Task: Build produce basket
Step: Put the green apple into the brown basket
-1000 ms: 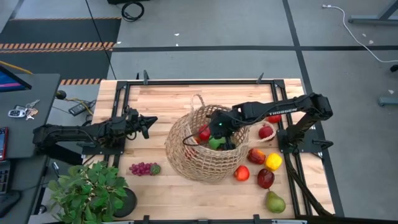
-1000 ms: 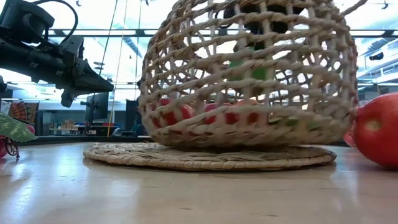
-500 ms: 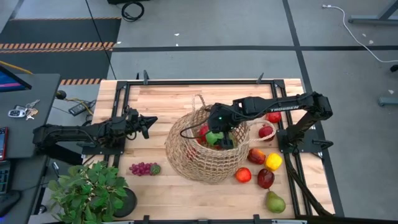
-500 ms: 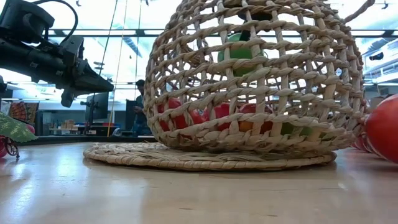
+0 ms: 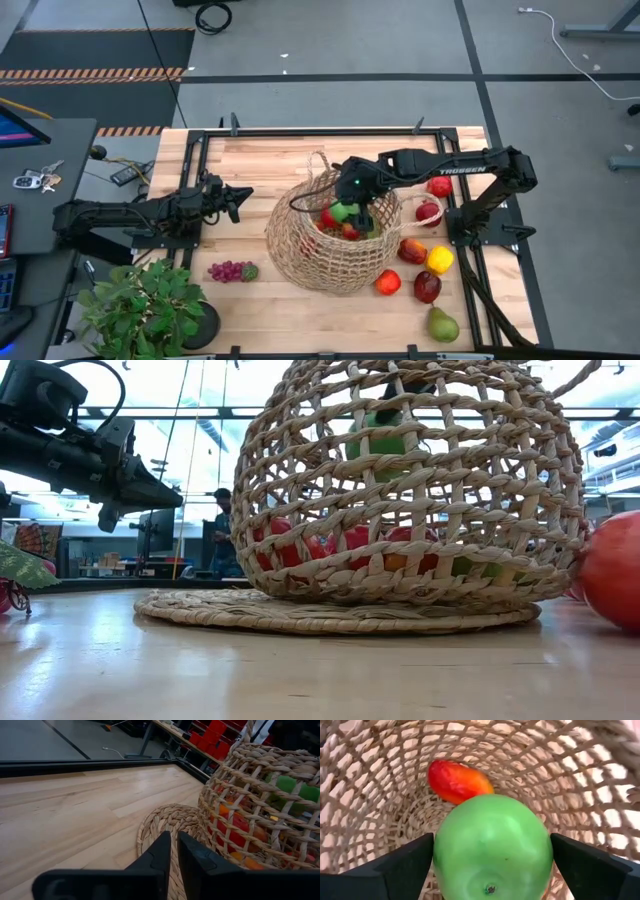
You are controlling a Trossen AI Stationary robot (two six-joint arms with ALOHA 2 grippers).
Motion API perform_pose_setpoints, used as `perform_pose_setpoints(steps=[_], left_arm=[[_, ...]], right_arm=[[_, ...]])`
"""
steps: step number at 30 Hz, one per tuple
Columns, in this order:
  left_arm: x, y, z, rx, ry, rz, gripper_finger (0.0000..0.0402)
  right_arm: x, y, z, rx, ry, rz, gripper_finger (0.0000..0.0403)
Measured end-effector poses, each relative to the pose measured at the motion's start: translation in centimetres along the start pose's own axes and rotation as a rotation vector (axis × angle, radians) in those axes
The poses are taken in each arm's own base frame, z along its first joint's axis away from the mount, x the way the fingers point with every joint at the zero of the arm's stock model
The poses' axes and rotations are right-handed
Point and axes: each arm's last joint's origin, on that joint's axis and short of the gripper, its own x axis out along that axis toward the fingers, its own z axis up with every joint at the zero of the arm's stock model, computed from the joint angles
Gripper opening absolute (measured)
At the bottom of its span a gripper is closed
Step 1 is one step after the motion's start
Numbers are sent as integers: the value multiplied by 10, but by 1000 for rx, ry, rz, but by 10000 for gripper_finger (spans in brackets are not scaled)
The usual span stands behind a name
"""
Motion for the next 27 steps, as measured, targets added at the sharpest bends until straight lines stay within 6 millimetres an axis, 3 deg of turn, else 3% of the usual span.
perform_pose_setpoints(steps=[12,18,25,27], left_arm=[[0,0,1,-8,-6,-1,37],[-1,-8,14,-540,-114,-110,39],[-4,-9,28,-839,-294,-137,32],[-5,-11,36,-844,-326,-175,32]], right_arm=[[0,1,2,-38,-16,22,400],[1,1,2,-33,-17,32,400],[1,1,2,-29,-16,31,400],[1,0,2,-28,-16,30,400]])
